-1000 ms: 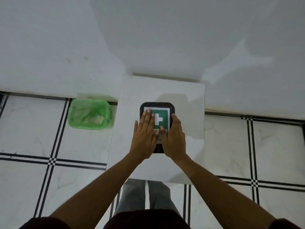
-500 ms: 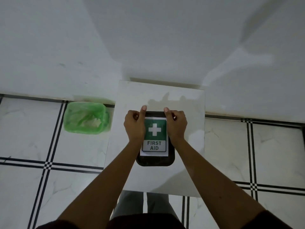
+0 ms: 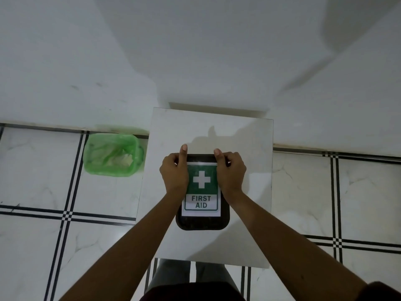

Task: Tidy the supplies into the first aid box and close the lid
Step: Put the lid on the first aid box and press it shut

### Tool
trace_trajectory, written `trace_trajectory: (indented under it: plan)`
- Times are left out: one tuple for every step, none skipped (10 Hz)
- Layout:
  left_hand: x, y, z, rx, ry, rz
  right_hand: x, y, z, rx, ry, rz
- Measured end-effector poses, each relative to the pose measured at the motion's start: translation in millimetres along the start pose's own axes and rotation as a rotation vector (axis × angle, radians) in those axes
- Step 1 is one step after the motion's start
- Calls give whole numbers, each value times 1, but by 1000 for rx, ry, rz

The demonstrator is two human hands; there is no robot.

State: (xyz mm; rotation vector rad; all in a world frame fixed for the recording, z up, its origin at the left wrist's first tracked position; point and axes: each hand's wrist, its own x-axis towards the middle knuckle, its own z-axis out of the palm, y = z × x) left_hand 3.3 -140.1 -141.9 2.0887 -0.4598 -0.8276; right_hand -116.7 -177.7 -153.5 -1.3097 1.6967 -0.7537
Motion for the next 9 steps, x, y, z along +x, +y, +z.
trace_trajectory:
  plan:
    - [-1, 2, 0, 9, -6, 12, 1, 0, -2, 0, -1, 15]
    - [-3, 4, -1, 10, -17, 36, 2, -1, -3, -5, -8, 30]
    - [-6, 7, -3, 12, -24, 51, 1, -3, -4, 4, -6, 55]
    - [-9, 9, -5, 2, -16, 55, -2, -5, -6, 25, -25, 65]
    - [-18, 9, -13, 49, -18, 164, -16, -13, -16, -105, -63, -29]
    - [-33, -6, -29, 332, -83, 402, -40, -8, -26, -370, -64, -114]
    - [-59, -37, -39, 606, -201, 546, -79, 12, -32, -545, -153, -275]
    - [-78, -52, -45, 681, -245, 525, -96, 26, -36, -644, -159, -337]
    - [-76, -27, -48, 704, -236, 568, -87, 0, -46, -630, -148, -381]
